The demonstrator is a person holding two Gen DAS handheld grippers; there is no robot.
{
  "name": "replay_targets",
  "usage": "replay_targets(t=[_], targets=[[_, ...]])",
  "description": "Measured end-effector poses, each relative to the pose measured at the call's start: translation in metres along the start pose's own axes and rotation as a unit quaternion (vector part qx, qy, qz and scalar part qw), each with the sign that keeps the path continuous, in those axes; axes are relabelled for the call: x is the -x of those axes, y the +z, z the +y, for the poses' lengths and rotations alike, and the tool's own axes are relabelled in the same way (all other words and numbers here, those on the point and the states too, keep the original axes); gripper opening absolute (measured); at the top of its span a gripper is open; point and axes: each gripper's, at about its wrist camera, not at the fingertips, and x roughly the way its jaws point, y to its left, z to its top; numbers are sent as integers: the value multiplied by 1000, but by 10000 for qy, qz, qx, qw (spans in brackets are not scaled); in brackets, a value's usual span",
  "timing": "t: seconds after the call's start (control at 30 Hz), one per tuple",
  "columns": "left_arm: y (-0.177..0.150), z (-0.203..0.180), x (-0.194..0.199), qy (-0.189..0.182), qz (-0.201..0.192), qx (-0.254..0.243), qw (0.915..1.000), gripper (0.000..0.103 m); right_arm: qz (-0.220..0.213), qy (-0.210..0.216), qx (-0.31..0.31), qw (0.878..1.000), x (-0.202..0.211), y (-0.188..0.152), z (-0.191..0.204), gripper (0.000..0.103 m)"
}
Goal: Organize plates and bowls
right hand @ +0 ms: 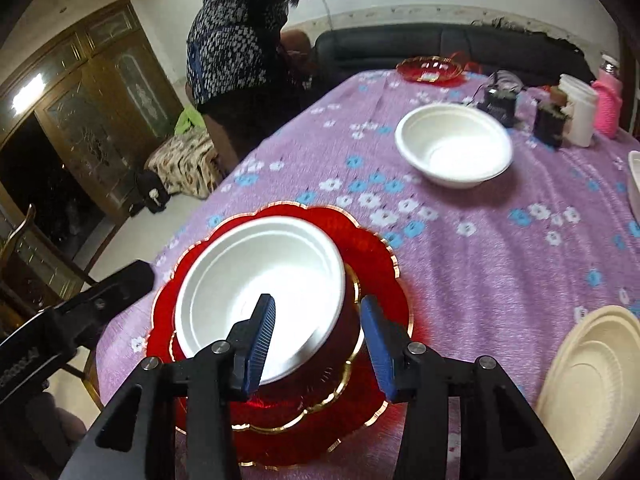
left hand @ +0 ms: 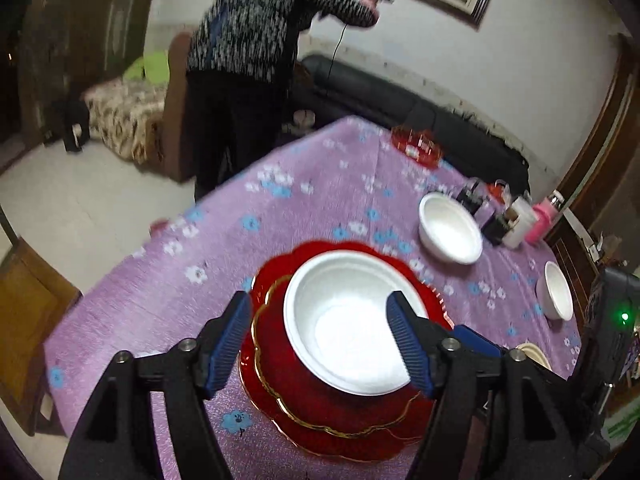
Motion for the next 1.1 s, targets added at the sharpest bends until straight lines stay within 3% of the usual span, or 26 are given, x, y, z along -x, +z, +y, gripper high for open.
replay_targets(t=[0.13, 0.2, 0.4, 0.53, 0.77, 0.93, 1.1], targets=[[-5, -20, 34, 43, -754, -259, 9968, 89, -248, 9, -95, 9996, 24, -5, -8, 50], [-6, -30, 46, 35, -967, -418, 9944, 91, -334, 34, -174, 9993, 34, -7, -14, 52], [-14, -59, 58, -173, -990, -915, 9907, 91, -585, -23, -436, 9973, 74, -22, -53, 52], [-19, -76, 52, -292, -763, -1108, 9905, 91, -787, -403, -715, 9935, 108, -29, -102, 52], [-32, -122, 23, -795, 63, -1562, 9845, 91, -859, -1335, -1326, 9784, 152, -48, -197, 52], [-55, -164, -7, -1022, 675, -1961, 9729, 91, -718, -1257, -1689, 9750, 159, -67, -227, 52], [-75, -185, -34, -1152, 1285, -1958, 9653, 91, -642, -1055, -1717, 9774, 153, -72, -234, 52]])
